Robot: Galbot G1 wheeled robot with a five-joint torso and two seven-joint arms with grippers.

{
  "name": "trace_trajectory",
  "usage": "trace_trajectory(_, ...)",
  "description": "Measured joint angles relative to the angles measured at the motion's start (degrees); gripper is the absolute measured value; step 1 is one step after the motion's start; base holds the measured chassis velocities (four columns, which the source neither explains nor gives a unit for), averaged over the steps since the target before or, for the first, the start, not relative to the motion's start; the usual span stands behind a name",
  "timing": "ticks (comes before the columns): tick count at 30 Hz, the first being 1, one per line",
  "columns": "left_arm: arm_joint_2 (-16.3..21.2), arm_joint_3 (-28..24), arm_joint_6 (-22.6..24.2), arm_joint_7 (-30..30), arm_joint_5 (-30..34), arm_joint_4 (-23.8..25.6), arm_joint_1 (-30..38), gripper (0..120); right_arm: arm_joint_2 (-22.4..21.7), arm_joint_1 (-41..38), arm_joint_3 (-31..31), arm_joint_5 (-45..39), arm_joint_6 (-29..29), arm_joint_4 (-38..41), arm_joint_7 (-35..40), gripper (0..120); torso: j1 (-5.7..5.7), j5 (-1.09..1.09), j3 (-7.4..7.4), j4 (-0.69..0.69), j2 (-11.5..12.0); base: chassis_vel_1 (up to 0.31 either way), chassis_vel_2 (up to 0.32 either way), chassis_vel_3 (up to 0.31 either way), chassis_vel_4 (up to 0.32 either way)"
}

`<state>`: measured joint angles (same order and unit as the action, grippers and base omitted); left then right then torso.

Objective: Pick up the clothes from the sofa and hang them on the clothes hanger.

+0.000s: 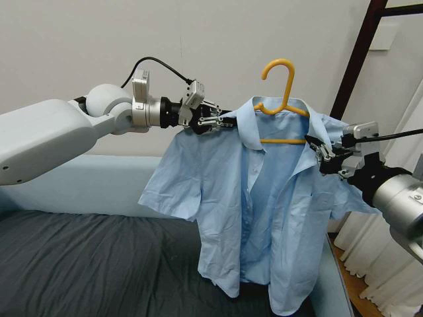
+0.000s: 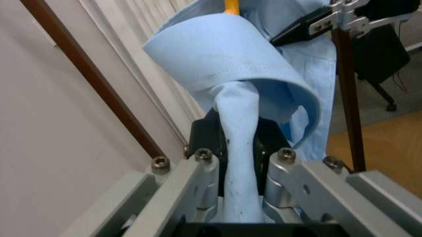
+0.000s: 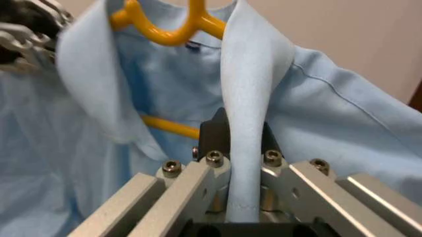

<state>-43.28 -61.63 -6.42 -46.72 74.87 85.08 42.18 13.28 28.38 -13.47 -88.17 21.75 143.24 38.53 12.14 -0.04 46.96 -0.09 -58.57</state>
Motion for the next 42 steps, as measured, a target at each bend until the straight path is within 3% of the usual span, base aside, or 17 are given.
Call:
trace_trajectory(9,1.34,0.0,-0.01,0.03,0.03,0.4,-0.16,7,0.13,1.05,0.6,0.68,1.32,0.0,-1.11,1,0.0,0.0,0.0,0.02,0.0,0.0,0.0,0.0,0.0)
trace_trajectory(22,2.41,0.92,-0.55,-0.29,0.39,-0.59,-0.31,7,-1.05,3.57,1.29,5.89,3.96,0.0,0.18,49,0.0,0.0,0.0,0.02,0.0,0.0,0.0,0.0,0.0)
trace_trajectory(30,2.94,2.13,-0.81,-0.37,0.59,-1.65,-1.07,7,-2.28,3.53,-0.02,3.97,5.81,0.0,1.74,77,0.0,0.0,0.0,0.0,0.0,0.0,0.0,0.0,0.0)
trace_trajectory(36,3.81,1.3,-1.51,-1.9,-0.36,-3.59,-1.49,7,-2.0,3.83,-0.65,4.01,0.29,0.0,2.19,98,0.0,-0.01,0.0,0.02,0.0,0.0,0.0,0.0,0.0)
trace_trajectory(42,3.87,0.94,-2.03,-3.74,-0.91,-6.36,-1.56,7,-2.89,3.12,-1.27,3.08,-8.72,0.01,-3.19,100,0.0,-0.01,0.0,0.02,0.0,0.0,0.0,0.0,0.0)
